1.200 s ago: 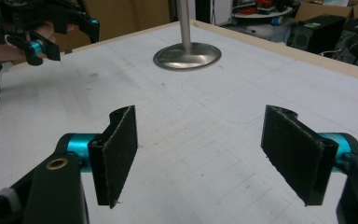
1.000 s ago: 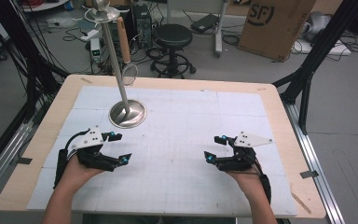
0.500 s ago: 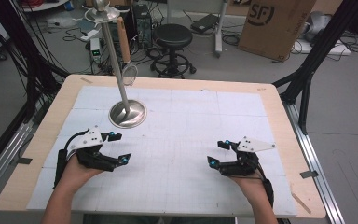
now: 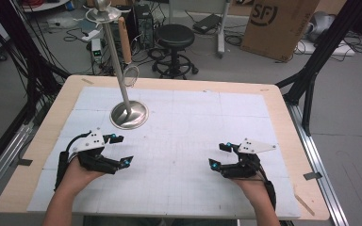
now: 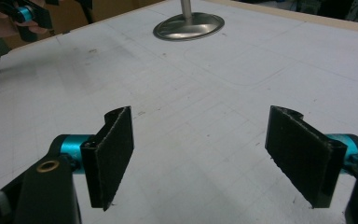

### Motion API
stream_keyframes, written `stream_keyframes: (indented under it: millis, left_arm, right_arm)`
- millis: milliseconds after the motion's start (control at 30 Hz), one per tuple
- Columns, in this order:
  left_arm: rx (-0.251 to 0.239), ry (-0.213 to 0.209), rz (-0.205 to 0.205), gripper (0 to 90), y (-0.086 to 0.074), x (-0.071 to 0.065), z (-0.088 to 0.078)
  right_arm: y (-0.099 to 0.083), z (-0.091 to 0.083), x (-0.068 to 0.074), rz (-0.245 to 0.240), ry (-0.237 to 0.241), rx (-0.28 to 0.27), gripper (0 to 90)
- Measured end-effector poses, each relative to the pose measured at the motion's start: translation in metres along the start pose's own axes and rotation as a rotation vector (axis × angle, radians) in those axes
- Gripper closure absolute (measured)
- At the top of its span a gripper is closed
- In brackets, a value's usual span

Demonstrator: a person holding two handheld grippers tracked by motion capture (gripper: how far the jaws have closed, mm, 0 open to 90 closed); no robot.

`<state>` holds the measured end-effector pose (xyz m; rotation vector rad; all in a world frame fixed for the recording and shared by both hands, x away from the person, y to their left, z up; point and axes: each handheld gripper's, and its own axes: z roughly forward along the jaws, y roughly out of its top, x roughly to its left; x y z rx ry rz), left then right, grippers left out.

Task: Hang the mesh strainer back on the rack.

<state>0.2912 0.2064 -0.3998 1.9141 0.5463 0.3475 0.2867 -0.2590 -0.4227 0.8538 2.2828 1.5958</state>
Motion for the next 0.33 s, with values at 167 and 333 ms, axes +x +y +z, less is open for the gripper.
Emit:
stream_keyframes:
  millis: [167,333]
  left_arm:
    - [0.004,-0.002,-0.001,19.1,-0.0006,0.0004,0.0012]
    - [0.004,0.001,-0.005,19.1,-0.0007,0.0008,0.0011]
  right_arm:
    - [-0.0007,0.0011,-0.0012,0.004,0.002,0.012,22.8]
    - [-0.0013,0.0024,-0.0015,0.003,0.004,0.020,22.3]
